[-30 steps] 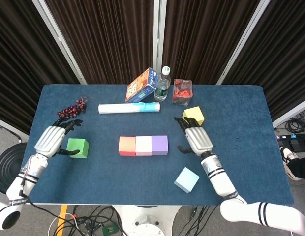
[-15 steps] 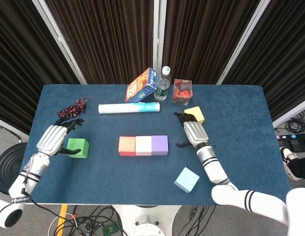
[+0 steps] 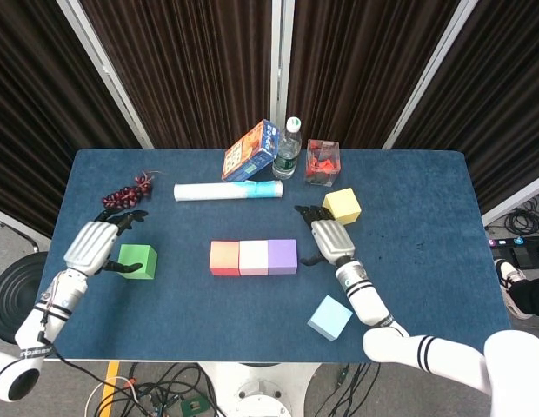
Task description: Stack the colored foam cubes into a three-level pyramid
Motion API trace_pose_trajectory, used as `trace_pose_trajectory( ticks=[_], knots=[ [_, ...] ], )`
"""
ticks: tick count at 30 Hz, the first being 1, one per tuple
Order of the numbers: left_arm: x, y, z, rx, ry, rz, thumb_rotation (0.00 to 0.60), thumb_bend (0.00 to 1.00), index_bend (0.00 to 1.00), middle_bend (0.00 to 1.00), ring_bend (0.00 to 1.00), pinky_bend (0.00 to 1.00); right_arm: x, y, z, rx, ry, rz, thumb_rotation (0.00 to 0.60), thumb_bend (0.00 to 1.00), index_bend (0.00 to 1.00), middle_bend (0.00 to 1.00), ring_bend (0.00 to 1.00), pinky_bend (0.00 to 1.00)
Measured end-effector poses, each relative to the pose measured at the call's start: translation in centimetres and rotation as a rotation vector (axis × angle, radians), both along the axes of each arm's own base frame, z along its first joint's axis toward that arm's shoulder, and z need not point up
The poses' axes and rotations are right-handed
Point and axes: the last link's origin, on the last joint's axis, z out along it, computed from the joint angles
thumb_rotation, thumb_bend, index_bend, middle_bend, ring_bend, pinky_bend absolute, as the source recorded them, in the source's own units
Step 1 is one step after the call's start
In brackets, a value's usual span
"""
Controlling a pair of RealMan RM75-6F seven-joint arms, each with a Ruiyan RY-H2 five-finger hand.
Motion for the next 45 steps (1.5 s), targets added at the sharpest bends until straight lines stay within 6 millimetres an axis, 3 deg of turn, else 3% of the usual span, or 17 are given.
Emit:
trace_pose_trajectory(
  ticks=[18,25,29,32,39,45],
  knots=[
    [-0.2,0.0,-0.1,0.001,-0.004,0.003,0.6,0.02,0.17,0.24,0.33,0.15,1.8,0.3,-0.6,0.023,-0.009,0.032,0.6,0.0,0.0,0.08,0.0,0.0],
    [-0.6,-0.1,0.0,-0.004,0.003,0.012,0.6,0.02,0.17,0.24,0.33,0.15,1.3,0.7,0.3,0.014,0.013,0.036,0.6,0.0,0.0,0.08,0.0,0.0],
    [-0.9,-0.1,-0.1,-0.008,0.008,0.018,0.6,0.02,0.17,0.24,0.33,0.15,0.6,1.2,2.5,-0.013,0.023,0.046,0.6,0.0,0.0,0.09,0.0,0.0],
    [-1.1,0.0,-0.5,-0.022,0.016,0.023,0.6,0.02,0.17,0.24,0.32,0.15,0.2,1.8,5.1,-0.052,0.022,0.057,0.6,0.0,0.0,0.09,0.0,0.0],
    [-1.5,-0.2,-1.3,-0.08,0.06,0.055,0.6,0.02,0.16,0.15,0.18,0.12,-1.3,2.9,12.1,-0.172,0.044,0.073,0.6,0.0,0.0,0.1,0.0,0.0],
    [-2.2,-0.2,-2.1,-0.126,0.118,0.088,0.6,0.02,0.14,0.09,0.11,0.09,-2.9,3.9,14.6,-0.205,0.046,0.051,0.6,0.0,0.0,0.1,0.0,0.0]
  ],
)
